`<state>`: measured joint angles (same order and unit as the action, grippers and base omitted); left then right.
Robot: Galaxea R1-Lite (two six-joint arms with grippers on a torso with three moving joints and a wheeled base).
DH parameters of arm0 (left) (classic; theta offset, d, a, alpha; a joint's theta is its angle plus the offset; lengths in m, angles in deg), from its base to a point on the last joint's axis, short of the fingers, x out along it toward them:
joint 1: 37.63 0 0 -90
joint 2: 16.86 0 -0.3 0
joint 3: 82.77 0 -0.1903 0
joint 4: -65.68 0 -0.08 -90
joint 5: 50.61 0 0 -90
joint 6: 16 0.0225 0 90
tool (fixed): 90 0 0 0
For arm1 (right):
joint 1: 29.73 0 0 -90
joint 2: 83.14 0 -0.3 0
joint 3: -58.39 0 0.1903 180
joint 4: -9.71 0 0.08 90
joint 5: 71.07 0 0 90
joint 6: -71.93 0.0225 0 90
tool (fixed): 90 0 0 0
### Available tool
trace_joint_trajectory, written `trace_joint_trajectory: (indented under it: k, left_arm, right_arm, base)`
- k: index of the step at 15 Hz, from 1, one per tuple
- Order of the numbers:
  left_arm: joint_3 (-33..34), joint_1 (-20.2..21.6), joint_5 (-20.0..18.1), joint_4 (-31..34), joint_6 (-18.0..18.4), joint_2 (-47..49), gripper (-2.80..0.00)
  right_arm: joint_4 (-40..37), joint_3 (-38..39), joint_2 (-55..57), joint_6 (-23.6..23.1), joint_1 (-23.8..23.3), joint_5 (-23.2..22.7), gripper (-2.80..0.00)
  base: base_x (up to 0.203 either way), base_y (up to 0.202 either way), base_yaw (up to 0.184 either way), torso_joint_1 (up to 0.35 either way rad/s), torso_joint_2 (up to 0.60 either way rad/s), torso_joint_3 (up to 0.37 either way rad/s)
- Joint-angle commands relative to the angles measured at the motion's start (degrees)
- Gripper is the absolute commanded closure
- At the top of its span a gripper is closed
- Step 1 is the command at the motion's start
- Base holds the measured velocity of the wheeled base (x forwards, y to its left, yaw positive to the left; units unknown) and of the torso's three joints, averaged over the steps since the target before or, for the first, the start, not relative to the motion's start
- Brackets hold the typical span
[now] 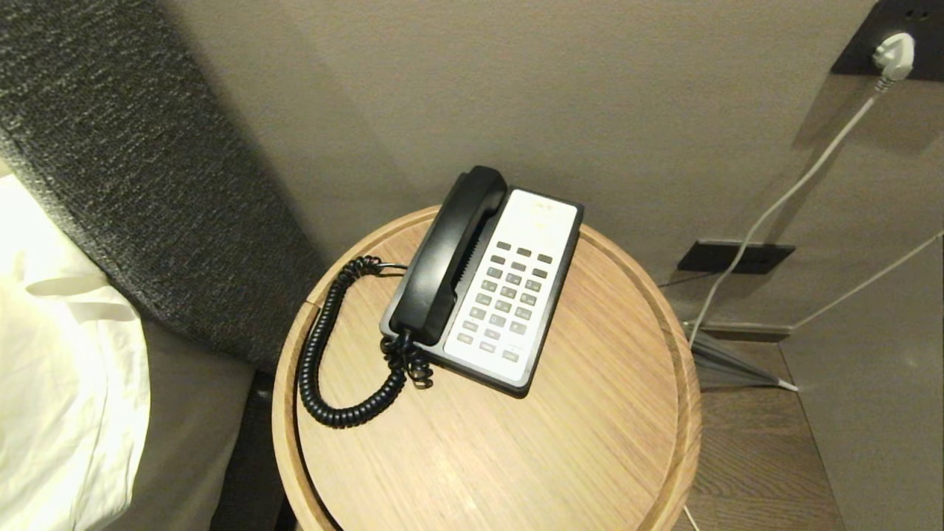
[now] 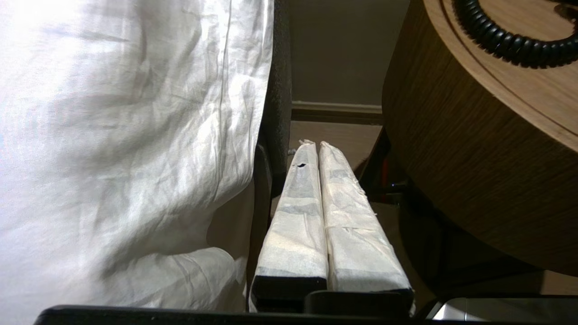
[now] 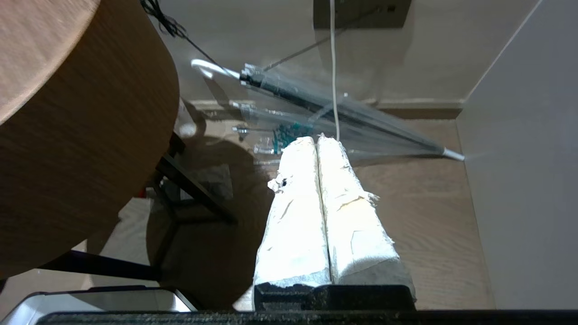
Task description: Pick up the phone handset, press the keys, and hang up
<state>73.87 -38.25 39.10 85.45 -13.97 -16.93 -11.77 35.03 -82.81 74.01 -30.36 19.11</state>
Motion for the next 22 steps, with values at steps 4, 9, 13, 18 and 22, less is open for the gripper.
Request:
trace_joint_trajectory:
  k: [4,9,13,18,22]
  left_arm:
    - [1.58,0.01,0.29,-0.18,-1.68,-0.01,0.00]
    - [1.58,0.01,0.21,-0.18,-1.77,-0.01,0.00]
    - [1.58,0.01,0.29,-0.18,-1.77,-0.01,0.00]
    - [1.58,0.01,0.29,-0.18,-1.86,-0.01,0.00]
    - [1.57,0.01,0.29,-0.18,-1.86,-0.01,0.00]
  right_arm:
    - [0.04,0.70,0.20,0.02,0.01,-0.01,0.00]
    - [0.04,0.70,0.20,0.02,0.01,0.00,0.00]
    - [0.04,0.70,0.20,0.02,0.01,-0.09,0.00]
    - [0.04,0.70,0.20,0.02,0.01,-0.06,0.00]
    - [0.04,0.70,0.20,0.02,0.01,-0.09,0.00]
  base:
    - [0.000,0.000,0.000,0.002,0.01,0.195]
    - [0.000,0.000,0.000,0.003,0.00,0.204]
    - [0.000,0.000,0.000,0.000,0.00,0.198]
    - [0.000,0.000,0.000,0.002,0.00,0.204]
    - [0.000,0.000,0.000,0.005,0.00,0.200]
